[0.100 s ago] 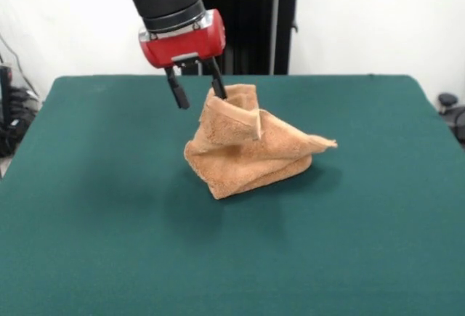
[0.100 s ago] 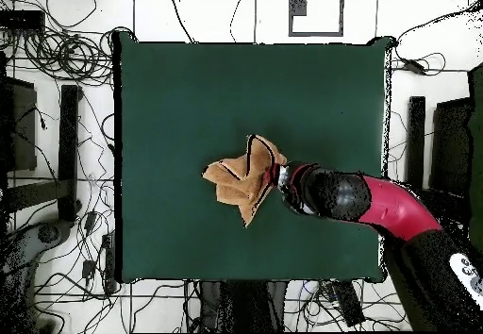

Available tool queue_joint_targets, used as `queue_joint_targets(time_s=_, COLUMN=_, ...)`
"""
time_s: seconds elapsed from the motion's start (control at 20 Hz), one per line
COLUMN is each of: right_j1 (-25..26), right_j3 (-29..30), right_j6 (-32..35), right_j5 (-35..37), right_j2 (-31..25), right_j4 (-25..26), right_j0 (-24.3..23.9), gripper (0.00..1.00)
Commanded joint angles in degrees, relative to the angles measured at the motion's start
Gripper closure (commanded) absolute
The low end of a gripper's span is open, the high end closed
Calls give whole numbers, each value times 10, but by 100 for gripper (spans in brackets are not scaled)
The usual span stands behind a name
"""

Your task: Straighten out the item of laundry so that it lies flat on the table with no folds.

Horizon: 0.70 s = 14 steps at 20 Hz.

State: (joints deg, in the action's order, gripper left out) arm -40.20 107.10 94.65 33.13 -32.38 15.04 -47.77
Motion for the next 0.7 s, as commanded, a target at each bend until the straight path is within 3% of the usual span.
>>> queue_joint_targets(time_s=0.05, right_j1=67, right_j3=-71, right_j6=-81, right_j5=79, right_j2=-49, right_j4=7, right_j0=11, gripper=0)
queue_joint_targets(time_s=0.7, right_j1=59, right_j3=-56, right_j6=-90, right_j5=55, right_j2=-57, right_j4=39, right_j0=-12, gripper=0)
